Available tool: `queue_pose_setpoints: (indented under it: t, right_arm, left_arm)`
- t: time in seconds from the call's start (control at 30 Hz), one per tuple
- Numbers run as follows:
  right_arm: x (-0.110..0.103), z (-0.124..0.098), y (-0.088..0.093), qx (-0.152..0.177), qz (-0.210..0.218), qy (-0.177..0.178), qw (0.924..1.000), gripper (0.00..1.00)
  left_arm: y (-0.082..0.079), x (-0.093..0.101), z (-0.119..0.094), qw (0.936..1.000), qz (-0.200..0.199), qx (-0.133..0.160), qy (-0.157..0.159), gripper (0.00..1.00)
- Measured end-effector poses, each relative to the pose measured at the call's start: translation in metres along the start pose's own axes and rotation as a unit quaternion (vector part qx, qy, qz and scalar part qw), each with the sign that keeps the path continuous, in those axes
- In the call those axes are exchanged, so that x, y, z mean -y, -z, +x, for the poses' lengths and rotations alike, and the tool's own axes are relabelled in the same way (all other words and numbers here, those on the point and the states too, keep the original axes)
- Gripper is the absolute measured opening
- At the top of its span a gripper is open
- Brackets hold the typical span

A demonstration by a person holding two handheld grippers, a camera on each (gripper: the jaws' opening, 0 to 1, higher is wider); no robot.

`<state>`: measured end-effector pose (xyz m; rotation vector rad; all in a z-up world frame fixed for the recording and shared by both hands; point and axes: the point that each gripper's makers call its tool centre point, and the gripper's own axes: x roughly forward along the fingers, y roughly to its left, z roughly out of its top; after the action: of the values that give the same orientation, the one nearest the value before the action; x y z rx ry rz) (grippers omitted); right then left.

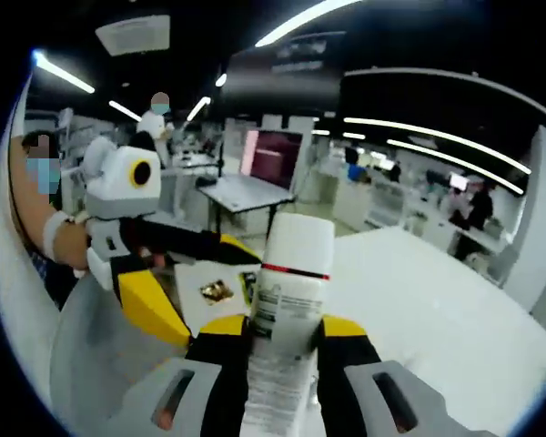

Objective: Arrange the skincare products in the storage area until every visible bottle or jar stands upright without overlapping.

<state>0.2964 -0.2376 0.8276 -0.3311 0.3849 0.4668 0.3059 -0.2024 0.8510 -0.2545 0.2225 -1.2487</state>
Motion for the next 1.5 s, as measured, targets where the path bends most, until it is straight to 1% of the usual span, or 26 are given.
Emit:
queue_pose_setpoints:
  t: [0.1, 0.17, 0.2, 0.23, 0.27, 0.33, 0.4, 0.43, 0.47, 0.5, 0.53, 0.57, 0.6, 0.67, 0.87, 1.0, 1.1, 1.13, 1.23, 1.27, 1.3, 1.37, 1.4, 1.43, 1.47, 1.5]
  right_arm:
    - [-0.011, 0.0, -0.001, -0.004, -0.04, -0.017, 0.999, 0.23]
    - [-0.021, 0.0, -0.007, 0.001, -0.053, -0.03, 0.9982, 0.23]
    - [-0.028, 0.001, -0.012, 0.005, -0.07, -0.039, 0.9968, 0.23]
    - [-0.032, 0.002, -0.015, 0.007, -0.081, -0.043, 0.9958, 0.23]
    - [-0.036, 0.004, -0.018, 0.008, -0.093, -0.05, 0.9944, 0.23]
    - [-0.043, 0.007, -0.025, 0.013, -0.121, -0.056, 0.991, 0.24]
    - [-0.05, 0.009, -0.031, 0.018, -0.14, -0.061, 0.9881, 0.24]
    - [-0.052, 0.01, -0.034, 0.017, -0.14, -0.063, 0.9879, 0.24]
    - [-0.051, 0.009, -0.034, 0.013, -0.137, -0.058, 0.9887, 0.24]
    - [-0.052, 0.01, -0.035, 0.013, -0.136, -0.064, 0.9886, 0.24]
    - [-0.053, 0.008, -0.035, 0.018, -0.134, -0.066, 0.9885, 0.24]
    - [-0.052, 0.009, -0.036, 0.02, -0.128, -0.064, 0.9895, 0.24]
    - [-0.056, 0.01, -0.036, 0.022, -0.118, -0.074, 0.99, 0.24]
    - [-0.06, 0.012, -0.035, 0.015, -0.094, -0.078, 0.9924, 0.25]
    - [-0.063, 0.021, -0.036, 0.018, -0.086, -0.064, 0.994, 0.28]
    - [-0.062, 0.03, -0.03, 0.002, -0.096, -0.057, 0.9938, 0.29]
    - [-0.064, 0.027, -0.028, 0.006, -0.07, -0.061, 0.9957, 0.3]
    - [-0.062, 0.026, -0.028, 0.011, -0.056, -0.059, 0.9966, 0.31]
    - [-0.062, 0.02, -0.013, 0.003, 0.043, -0.069, 0.9967, 0.42]
    - [-0.066, 0.017, -0.005, 0.001, 0.108, -0.084, 0.9907, 0.49]
    - [-0.057, 0.015, 0.001, 0.0, 0.154, -0.063, 0.986, 0.55]
    - [-0.052, 0.009, 0.021, -0.022, 0.258, -0.048, 0.9647, 0.64]
    - [-0.051, 0.007, 0.034, -0.033, 0.297, -0.044, 0.9532, 0.7]
    - [-0.055, 0.006, 0.041, -0.037, 0.317, -0.053, 0.9463, 0.74]
    - [-0.06, 0.004, 0.048, -0.047, 0.37, -0.071, 0.9253, 0.79]
    - [-0.063, 0.003, 0.05, -0.047, 0.403, -0.079, 0.9106, 0.8]
  left_arm:
    - [-0.007, 0.001, -0.001, 0.9992, -0.038, 0.009, 0.009, 0.76]
    - [-0.003, 0.003, 0.001, 0.9963, -0.084, -0.009, 0.018, 0.76]
    - [0.005, 0.006, 0.003, 0.9915, -0.121, -0.038, 0.03, 0.75]
    - [0.004, 0.006, 0.005, 0.9885, -0.142, -0.04, 0.032, 0.76]
    - [-0.003, 0.011, 0.009, 0.9862, -0.157, -0.022, 0.049, 0.76]
    - [-0.012, 0.012, 0.012, 0.9793, -0.196, 0.005, 0.051, 0.74]
    - [-0.009, 0.009, 0.012, 0.9703, -0.238, 0.014, 0.04, 0.58]
    - [-0.006, 0.011, 0.011, 0.9739, -0.222, 0.009, 0.046, 0.48]
    - [-0.012, 0.021, 0.008, 0.9739, -0.213, 0.018, 0.077, 0.38]
    - [-0.013, 0.017, 0.007, 0.9748, -0.213, 0.017, 0.063, 0.31]
    - [-0.013, 0.01, 0.005, 0.9745, -0.218, 0.027, 0.046, 0.29]
    - [-0.012, 0.014, 0.002, 0.9715, -0.228, 0.022, 0.061, 0.25]
    - [-0.004, 0.013, -0.002, 0.9659, -0.252, 0.0, 0.06, 0.23]
    - [-0.005, 0.01, -0.003, 0.9681, -0.245, 0.008, 0.055, 0.21]
    - [-0.008, 0.0, -0.006, 0.9712, -0.235, 0.016, 0.032, 0.19]
    - [-0.006, -0.012, -0.008, 0.9821, -0.187, 0.015, -0.008, 0.18]
    - [-0.007, -0.019, -0.01, 0.9799, -0.198, 0.019, -0.019, 0.18]
    - [-0.011, -0.025, -0.012, 0.9767, -0.21, 0.035, -0.029, 0.18]
    - [-0.019, -0.041, -0.019, 0.9667, -0.242, 0.067, -0.05, 0.18]
    - [-0.02, -0.045, -0.02, 0.9638, -0.249, 0.076, -0.057, 0.18]
    - [-0.022, -0.05, -0.022, 0.9615, -0.254, 0.084, -0.061, 0.18]
    - [-0.025, -0.054, -0.024, 0.9564, -0.269, 0.096, -0.061, 0.18]
    - [-0.026, -0.054, -0.025, 0.9556, -0.271, 0.1, -0.058, 0.18]
    - [-0.03, -0.054, -0.026, 0.9527, -0.278, 0.112, -0.053, 0.18]
    - [-0.032, -0.053, -0.027, 0.9511, -0.281, 0.118, -0.05, 0.18]
    - [-0.034, -0.051, -0.027, 0.9496, -0.285, 0.122, -0.045, 0.18]
